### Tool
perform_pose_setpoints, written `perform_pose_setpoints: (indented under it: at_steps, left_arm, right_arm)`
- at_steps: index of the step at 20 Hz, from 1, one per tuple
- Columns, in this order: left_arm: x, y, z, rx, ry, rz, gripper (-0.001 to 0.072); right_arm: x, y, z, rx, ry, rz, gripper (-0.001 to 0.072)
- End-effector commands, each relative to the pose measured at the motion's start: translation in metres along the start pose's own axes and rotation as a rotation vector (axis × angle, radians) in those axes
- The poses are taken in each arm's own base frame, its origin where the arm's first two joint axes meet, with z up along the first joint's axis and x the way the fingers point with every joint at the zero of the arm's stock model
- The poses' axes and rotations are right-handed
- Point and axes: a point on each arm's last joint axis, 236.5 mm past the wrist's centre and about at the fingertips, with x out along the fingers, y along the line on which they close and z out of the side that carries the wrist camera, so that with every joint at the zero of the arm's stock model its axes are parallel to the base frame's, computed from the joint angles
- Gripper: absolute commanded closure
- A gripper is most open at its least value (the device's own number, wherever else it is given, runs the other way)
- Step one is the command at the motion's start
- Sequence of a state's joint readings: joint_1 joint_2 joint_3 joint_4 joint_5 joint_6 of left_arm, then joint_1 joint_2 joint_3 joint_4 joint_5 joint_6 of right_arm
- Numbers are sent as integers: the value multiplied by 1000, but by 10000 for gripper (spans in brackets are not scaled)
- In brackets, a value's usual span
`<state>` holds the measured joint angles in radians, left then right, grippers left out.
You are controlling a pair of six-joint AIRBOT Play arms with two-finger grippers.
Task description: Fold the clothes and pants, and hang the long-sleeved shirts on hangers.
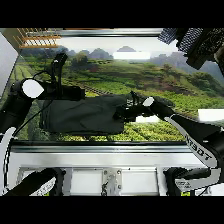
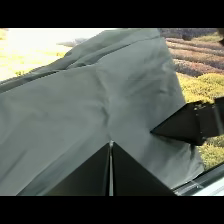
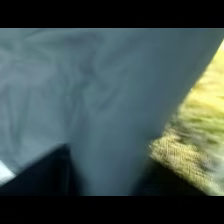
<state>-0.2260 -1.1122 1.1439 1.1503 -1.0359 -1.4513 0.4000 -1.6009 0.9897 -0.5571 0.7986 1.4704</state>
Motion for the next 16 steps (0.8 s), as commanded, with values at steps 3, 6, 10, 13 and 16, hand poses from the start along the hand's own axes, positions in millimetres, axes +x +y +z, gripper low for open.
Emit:
perform_pose_setpoints:
  at_steps: [3, 6, 10, 13, 16]
  left_arm:
    - [0, -1, 0, -5, 2, -2, 696]
    - [6, 1, -3, -17, 18, -1, 696]
    - [43, -7, -19, -48, 106, -34, 696]
    - [93, -43, -41, -3, 177, -87, 696]
    - [149, -94, -53, 16, 170, -159, 696]
  right_arm:
    - [8, 11, 5, -29, -58, 5, 694]
    - [-27, -29, 9, -84, -29, -148, 695]
    - [-120, -114, 20, -132, -6, -470, 694]
    - [-193, -153, 19, -156, -7, -623, 694]
    - [-243, -164, 11, -152, -32, -673, 694]
